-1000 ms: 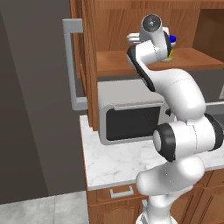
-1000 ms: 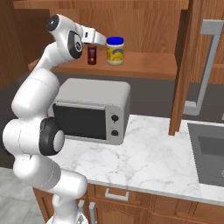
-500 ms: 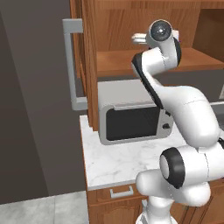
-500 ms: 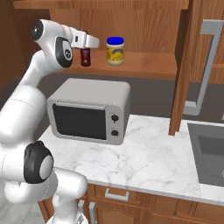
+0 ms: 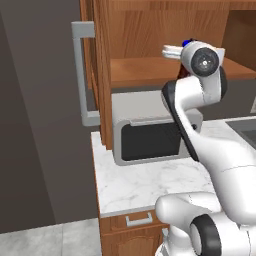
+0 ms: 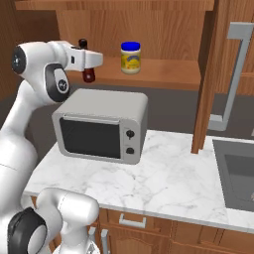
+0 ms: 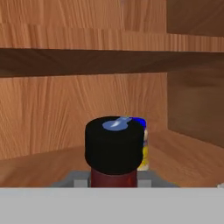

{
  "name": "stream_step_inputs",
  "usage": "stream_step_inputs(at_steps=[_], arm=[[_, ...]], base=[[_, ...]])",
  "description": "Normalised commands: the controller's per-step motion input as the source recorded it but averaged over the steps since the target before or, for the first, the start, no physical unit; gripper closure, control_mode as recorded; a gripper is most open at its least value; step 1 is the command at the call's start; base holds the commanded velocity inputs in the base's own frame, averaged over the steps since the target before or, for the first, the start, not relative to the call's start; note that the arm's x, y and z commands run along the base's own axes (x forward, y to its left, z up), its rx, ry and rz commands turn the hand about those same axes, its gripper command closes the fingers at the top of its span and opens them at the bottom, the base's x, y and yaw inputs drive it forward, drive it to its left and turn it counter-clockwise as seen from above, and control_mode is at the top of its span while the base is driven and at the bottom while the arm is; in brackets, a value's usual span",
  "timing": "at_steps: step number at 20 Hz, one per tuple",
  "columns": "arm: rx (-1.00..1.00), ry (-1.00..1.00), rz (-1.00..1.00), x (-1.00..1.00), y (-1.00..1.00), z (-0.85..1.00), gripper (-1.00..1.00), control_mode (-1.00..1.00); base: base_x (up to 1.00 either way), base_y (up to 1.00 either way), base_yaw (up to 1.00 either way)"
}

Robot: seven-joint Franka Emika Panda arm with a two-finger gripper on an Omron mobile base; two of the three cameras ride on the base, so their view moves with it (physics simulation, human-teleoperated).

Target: Move the condiment bottle and mayonnaise from the cabinet to the dining counter.

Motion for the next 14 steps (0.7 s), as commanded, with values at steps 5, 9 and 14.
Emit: stream_step_inputs(at_steps=[5, 9, 14], arm=[[0.01, 0.00, 0.00, -1.00, 0.00, 0.49, 1.00, -1.00], [0.01, 0.07, 0.00, -1.00, 0.00, 0.12, 1.00, -1.00], [0.00, 0.12, 0.00, -0.76, 0.00, -0.08, 1.00, -1.00]], base=[[0.00, 0.00, 0.00], [0.00, 0.00, 0.00], [0.00, 0.00, 0.00]])
